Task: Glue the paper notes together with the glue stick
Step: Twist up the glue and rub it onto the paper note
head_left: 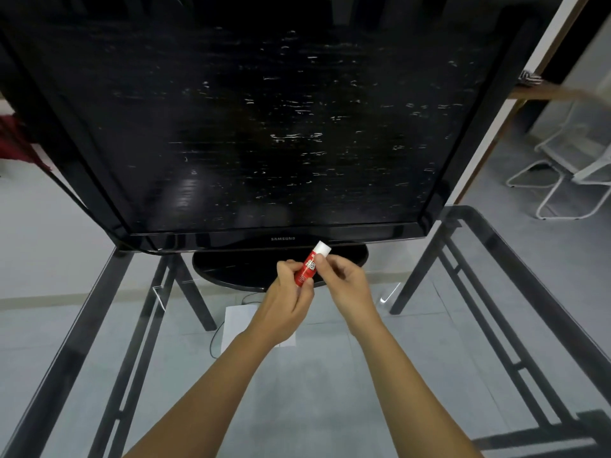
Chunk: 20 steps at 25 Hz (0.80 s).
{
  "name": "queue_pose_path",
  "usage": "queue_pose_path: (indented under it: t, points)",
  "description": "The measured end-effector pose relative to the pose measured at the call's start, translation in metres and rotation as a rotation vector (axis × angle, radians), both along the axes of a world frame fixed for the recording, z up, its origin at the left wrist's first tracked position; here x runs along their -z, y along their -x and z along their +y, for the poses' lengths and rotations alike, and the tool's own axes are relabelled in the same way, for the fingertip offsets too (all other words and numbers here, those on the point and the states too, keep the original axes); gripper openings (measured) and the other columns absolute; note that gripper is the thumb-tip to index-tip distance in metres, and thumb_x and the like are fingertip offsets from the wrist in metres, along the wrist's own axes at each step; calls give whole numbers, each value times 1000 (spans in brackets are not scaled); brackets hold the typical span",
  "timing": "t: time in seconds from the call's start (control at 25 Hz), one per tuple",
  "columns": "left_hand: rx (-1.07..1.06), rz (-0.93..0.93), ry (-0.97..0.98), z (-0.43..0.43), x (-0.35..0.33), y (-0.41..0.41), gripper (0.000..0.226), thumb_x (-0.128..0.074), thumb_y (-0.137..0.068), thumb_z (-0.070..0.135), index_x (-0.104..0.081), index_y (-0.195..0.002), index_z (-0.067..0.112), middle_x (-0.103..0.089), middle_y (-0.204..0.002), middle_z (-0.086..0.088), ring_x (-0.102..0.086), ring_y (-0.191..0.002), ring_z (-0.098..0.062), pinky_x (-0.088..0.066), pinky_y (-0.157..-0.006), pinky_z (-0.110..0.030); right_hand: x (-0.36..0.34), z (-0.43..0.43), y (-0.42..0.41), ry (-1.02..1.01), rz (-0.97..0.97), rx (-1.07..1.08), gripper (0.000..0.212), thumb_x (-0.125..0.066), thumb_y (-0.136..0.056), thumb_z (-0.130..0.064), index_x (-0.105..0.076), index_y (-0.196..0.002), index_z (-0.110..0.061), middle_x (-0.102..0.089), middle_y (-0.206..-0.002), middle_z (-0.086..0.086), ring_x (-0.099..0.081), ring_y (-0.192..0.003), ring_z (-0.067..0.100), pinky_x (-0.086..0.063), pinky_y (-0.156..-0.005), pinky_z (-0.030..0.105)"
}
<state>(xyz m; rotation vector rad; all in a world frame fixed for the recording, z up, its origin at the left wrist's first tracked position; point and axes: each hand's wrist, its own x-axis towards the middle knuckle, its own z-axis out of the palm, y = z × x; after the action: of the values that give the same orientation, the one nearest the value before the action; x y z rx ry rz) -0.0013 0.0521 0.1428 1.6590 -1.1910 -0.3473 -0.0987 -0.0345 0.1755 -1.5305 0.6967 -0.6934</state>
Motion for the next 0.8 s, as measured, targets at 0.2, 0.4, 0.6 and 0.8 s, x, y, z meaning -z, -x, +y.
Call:
queue_pose_path:
  t: [0.2,0.4,0.6,0.8]
  points:
    - [-135,65,96,12,7,5,35,-64,-84,36,-36,-101,46,-55,-97,19,-58,-90,4,-48,-69,-9,1,4,4,-70,-64,145,24,-58,-84,-46,-69,-89,-24,-70,-85,-2,-64,-85,7,-50,-69,14]
    - [-196,78,151,15,3,14,20,-58,-80,44,-42,-93,45,-58,-94,22,-58,-90,11,-44,-70,-3,-5,13,5,-85,-105,124,34,-59,-76,-53,-68,-92,-24,-70,-87,-2,-66,-87,6,-52,-74,17]
    - [-197,104,130,19,2,17,15,-50,-81,49,-43,-92,42,-59,-87,21,-58,-84,10,-43,-65,-2,-6,12,4,-57,-56,87,24,-63,-79,-47,-68,-83,-24,-66,-69,-14,-63,-73,-3,-46,-63,8]
    - [-127,409,159,19,-2,15,23,-39,-88,52,-52,-83,33,-63,-68,7,-59,-59,-4,-47,-59,-12,-7,15,2,-30,-71,58,19,-64,-79,-44,-68,-81,-25,-64,-66,-14,-60,-70,-2,-47,-65,10]
